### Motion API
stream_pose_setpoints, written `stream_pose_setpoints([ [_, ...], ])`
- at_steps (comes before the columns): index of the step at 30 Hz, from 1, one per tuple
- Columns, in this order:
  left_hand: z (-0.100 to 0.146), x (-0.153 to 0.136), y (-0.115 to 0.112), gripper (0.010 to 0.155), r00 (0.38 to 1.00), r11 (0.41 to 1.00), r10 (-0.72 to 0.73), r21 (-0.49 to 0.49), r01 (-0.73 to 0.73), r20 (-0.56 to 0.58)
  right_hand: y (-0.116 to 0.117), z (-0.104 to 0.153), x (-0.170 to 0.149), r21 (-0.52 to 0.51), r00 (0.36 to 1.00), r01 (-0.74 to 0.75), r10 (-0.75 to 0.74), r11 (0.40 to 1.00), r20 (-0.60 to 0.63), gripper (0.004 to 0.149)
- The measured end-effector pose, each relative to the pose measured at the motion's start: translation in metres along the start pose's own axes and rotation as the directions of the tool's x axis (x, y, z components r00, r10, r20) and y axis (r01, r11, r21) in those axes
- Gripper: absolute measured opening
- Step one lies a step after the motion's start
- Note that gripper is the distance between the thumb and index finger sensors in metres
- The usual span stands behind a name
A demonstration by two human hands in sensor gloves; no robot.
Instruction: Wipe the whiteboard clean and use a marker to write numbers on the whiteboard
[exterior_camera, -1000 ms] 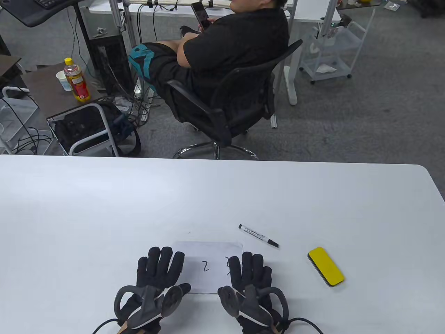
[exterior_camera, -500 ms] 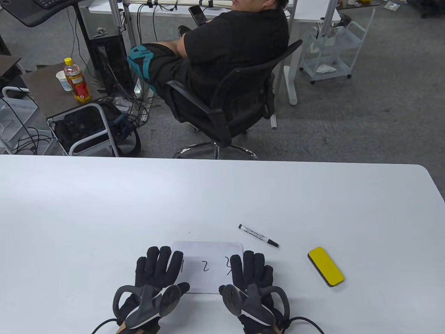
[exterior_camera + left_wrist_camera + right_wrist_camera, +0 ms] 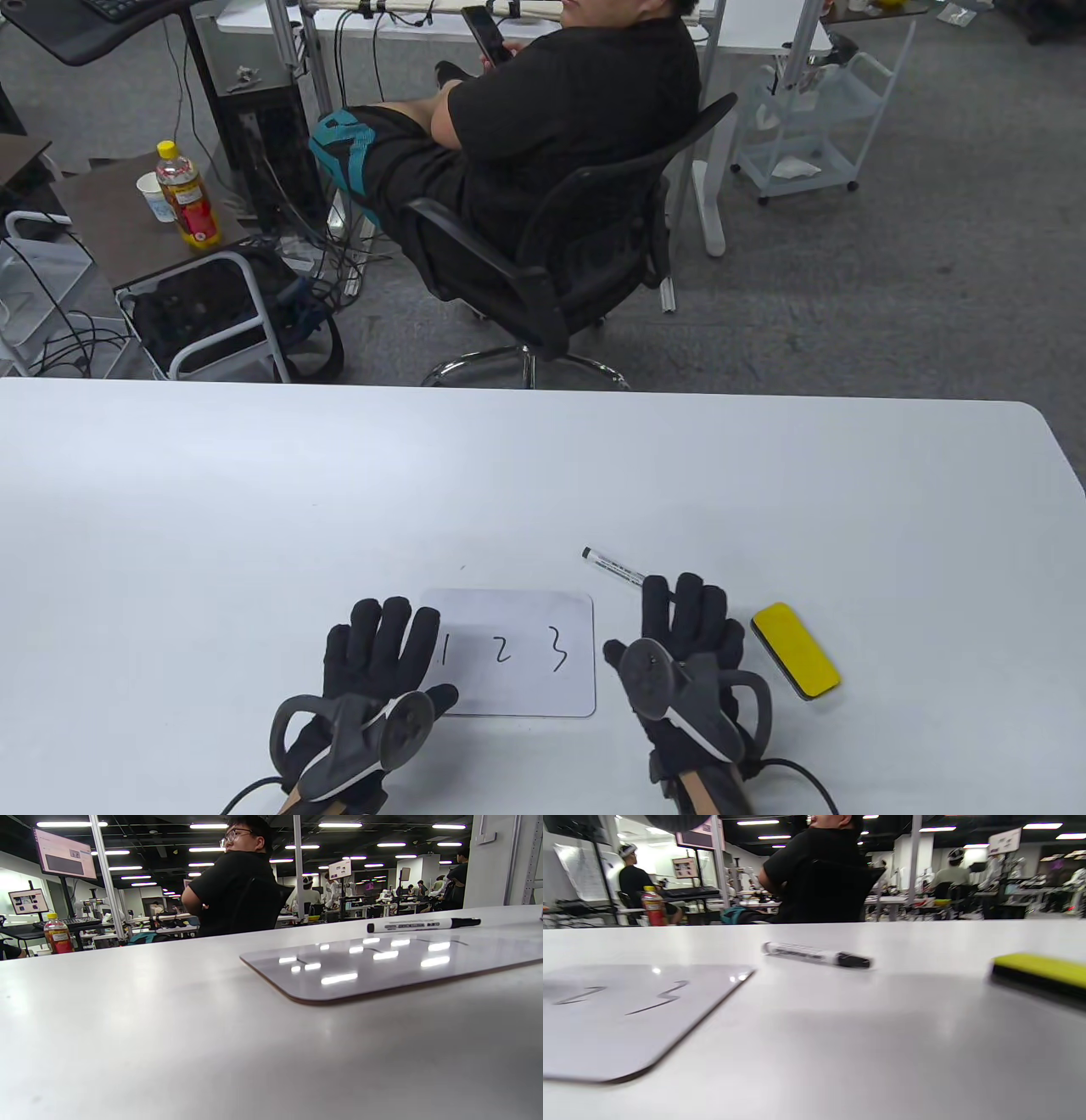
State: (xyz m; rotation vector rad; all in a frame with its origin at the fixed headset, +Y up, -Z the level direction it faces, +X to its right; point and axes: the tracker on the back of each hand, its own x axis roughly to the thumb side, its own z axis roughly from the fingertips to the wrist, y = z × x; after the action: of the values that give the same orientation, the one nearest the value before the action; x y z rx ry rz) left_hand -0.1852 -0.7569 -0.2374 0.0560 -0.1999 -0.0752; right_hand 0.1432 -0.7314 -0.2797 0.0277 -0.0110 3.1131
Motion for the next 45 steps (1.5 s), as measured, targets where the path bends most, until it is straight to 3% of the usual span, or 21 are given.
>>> stream_pose_setpoints([
  [7, -0.001, -0.001, 0.0, 0.085, 1.0, 1.0, 0.004, -0.009, -0.004, -0.007, -0.008, -0.031, -0.088, 0.04, 0.967, 0.029, -0.018, 0.999, -0.253, 0.082],
  [13, -0.002, -0.004, 0.001, 0.085, 1.0, 1.0, 0.012, -0.016, -0.012, -0.016, 0.027, -0.044, -0.135, 0.278, 0.912, 0.153, -0.026, 0.948, -0.41, 0.083],
  [18, -0.004, -0.008, -0.001, 0.085, 0.999, 0.999, 0.023, -0.025, -0.023, -0.025, 0.053, -0.04, -0.143, 0.381, 0.915, 0.132, 0.035, 0.915, -0.401, 0.086],
  [21, -0.004, -0.011, 0.0, 0.085, 0.999, 0.999, 0.034, -0.025, -0.035, -0.034, 0.061, -0.04, -0.14, 0.396, 0.921, 0.08, 0.084, 0.915, -0.38, 0.078],
  [25, -0.005, -0.016, 0.0, 0.085, 0.997, 0.998, 0.055, -0.021, -0.056, -0.048, 0.051, -0.041, -0.13, 0.359, 0.926, 0.043, 0.097, 0.932, -0.364, 0.076],
  [30, -0.007, -0.022, 0.0, 0.084, 0.995, 0.997, 0.072, -0.028, -0.074, -0.066, 0.022, -0.04, -0.101, 0.152, 0.958, 0.115, -0.069, 0.982, -0.278, 0.075],
  [33, -0.008, -0.026, -0.002, 0.083, 0.993, 0.995, 0.087, -0.038, -0.09, -0.074, 0.007, -0.034, -0.07, 0.034, 0.966, 0.212, -0.203, 0.977, -0.162, 0.072],
  [35, -0.009, -0.028, -0.003, 0.083, 0.992, 0.994, 0.095, -0.048, -0.099, -0.081, 0.004, -0.029, -0.052, 0.011, 0.965, 0.247, -0.245, 0.969, -0.096, 0.071],
  [39, -0.012, -0.032, -0.009, 0.082, 0.989, 0.989, 0.118, -0.083, -0.126, -0.092, 0.006, -0.015, -0.016, -0.039, 0.96, 0.281, -0.28, 0.959, 0.022, 0.069],
  [45, -0.017, -0.034, -0.021, 0.078, 0.985, 0.975, 0.138, -0.159, -0.153, -0.1, 0.021, 0.001, 0.011, -0.056, 0.97, 0.22, -0.212, 0.974, 0.12, 0.067],
])
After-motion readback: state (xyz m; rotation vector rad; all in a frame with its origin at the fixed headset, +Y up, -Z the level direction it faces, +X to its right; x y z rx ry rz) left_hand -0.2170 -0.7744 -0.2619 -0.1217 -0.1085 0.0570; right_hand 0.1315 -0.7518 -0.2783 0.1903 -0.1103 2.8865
